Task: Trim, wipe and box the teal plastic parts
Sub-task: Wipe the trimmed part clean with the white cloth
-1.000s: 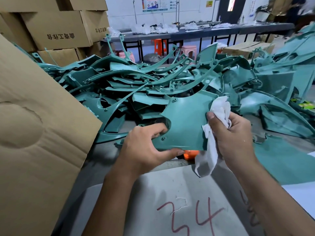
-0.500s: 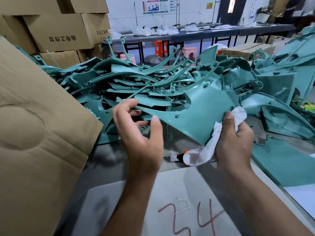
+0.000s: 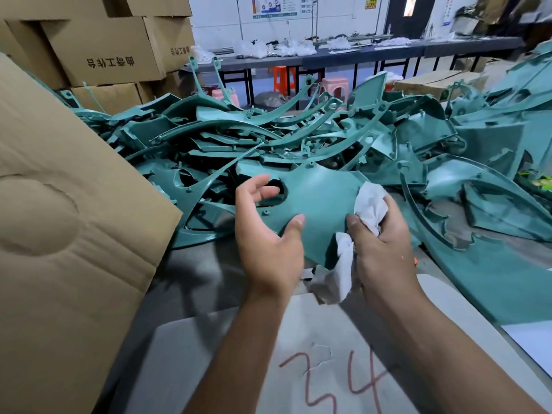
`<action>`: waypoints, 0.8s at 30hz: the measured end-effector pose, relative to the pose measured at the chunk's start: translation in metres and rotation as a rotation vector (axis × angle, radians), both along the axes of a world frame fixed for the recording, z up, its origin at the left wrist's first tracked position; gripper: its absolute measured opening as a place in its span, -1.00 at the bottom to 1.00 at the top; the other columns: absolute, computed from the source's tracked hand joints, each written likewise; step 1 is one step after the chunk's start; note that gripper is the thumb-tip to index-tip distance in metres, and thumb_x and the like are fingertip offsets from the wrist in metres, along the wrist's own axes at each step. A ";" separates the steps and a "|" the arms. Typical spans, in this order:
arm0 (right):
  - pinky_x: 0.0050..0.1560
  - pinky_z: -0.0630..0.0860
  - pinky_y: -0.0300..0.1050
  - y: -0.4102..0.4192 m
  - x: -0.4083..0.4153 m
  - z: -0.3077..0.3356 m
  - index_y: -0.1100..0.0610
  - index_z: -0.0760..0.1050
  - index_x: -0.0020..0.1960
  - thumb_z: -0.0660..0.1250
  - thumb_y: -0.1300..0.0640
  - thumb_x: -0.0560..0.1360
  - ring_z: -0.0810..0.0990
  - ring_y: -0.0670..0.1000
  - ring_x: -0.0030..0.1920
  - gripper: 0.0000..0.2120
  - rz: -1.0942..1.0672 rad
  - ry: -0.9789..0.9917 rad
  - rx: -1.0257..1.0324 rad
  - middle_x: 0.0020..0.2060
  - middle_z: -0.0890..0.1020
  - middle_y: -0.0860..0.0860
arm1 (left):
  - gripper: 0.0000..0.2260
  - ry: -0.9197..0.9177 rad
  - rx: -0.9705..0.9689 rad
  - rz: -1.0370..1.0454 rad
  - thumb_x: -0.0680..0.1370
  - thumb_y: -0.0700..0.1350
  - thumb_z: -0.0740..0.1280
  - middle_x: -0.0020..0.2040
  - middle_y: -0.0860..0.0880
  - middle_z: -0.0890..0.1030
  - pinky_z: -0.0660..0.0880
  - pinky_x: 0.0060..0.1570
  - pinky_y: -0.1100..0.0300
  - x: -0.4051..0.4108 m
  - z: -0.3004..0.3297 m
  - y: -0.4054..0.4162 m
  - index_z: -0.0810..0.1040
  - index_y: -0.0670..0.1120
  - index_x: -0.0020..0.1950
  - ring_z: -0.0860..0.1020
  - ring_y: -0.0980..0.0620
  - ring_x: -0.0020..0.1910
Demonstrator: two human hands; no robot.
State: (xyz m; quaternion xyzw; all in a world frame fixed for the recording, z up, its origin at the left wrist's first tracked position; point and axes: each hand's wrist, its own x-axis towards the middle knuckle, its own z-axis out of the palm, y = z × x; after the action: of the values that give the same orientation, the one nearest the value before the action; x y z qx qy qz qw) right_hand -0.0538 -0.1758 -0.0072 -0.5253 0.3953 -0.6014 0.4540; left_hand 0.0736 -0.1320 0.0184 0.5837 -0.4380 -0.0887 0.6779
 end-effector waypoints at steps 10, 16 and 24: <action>-0.19 0.51 0.09 -0.032 -0.049 0.004 -0.10 0.51 -0.05 0.23 -0.26 0.61 0.58 0.10 -0.27 -0.74 -0.551 0.031 -0.007 -0.25 0.58 -0.02 | -0.51 -0.175 0.082 -0.317 0.37 -0.49 0.45 0.05 0.03 0.58 0.42 0.24 0.30 0.036 0.006 0.005 0.55 -0.04 0.17 0.54 0.11 0.12; -0.17 0.57 -0.37 -0.003 -0.022 0.006 -0.26 0.55 0.27 0.15 -0.10 0.73 0.68 -0.25 -0.08 -0.77 0.287 0.284 -0.154 -0.05 0.72 -0.23 | -0.59 -0.346 0.012 -0.311 0.31 -0.51 0.35 -0.04 -0.03 0.60 0.47 0.12 0.25 0.023 0.002 0.008 0.56 -0.13 0.05 0.57 -0.01 0.04; -0.30 0.46 -0.21 -0.001 -0.023 0.013 0.15 0.62 -0.11 0.41 0.16 0.63 0.52 -0.08 -0.31 -0.86 0.177 0.253 -0.145 -0.31 0.64 0.10 | -0.22 -0.101 -0.138 -0.076 0.41 -0.34 0.49 0.45 0.03 0.35 0.54 0.26 -0.14 0.005 -0.001 0.010 0.22 0.01 0.53 0.50 -0.22 0.34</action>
State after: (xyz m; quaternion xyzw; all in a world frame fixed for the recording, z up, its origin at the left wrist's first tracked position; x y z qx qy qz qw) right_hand -0.0772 -0.1772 0.0059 -0.6610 0.3570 -0.5149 0.4129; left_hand 0.0782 -0.1223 0.0176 0.5222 -0.4987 -0.0546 0.6897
